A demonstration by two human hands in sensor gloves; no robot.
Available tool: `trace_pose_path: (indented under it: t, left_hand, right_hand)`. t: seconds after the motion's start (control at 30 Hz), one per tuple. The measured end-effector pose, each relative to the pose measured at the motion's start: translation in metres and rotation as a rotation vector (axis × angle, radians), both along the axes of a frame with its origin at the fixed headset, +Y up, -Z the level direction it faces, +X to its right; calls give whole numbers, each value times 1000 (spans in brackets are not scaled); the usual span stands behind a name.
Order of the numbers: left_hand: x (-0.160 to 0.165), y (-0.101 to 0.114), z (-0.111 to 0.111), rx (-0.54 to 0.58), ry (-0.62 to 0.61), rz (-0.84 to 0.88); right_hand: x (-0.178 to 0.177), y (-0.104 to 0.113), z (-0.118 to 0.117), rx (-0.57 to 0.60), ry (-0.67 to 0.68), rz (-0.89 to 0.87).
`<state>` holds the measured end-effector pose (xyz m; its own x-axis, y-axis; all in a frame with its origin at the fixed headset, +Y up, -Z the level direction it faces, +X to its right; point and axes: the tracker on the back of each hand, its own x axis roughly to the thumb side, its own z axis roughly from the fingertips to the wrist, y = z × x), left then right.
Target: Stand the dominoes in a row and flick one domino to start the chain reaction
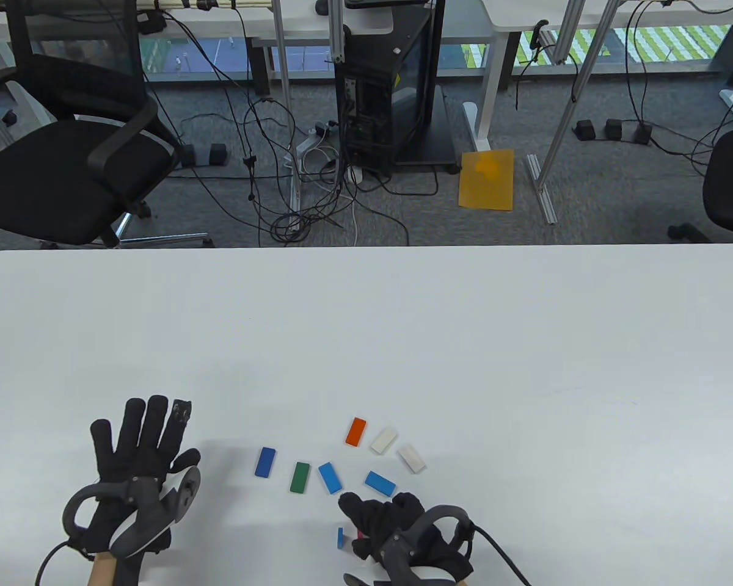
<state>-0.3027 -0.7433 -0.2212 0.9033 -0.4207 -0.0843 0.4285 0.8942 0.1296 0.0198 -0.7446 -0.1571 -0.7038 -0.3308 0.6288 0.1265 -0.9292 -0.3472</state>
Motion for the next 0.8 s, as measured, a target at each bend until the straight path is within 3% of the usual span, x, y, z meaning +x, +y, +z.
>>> trace_pose_path:
  t: [0.8]
  left_hand:
    - [2,0,0,-4,-2,-16]
  right_hand:
    - [1,-2,-2,-39,-1,23]
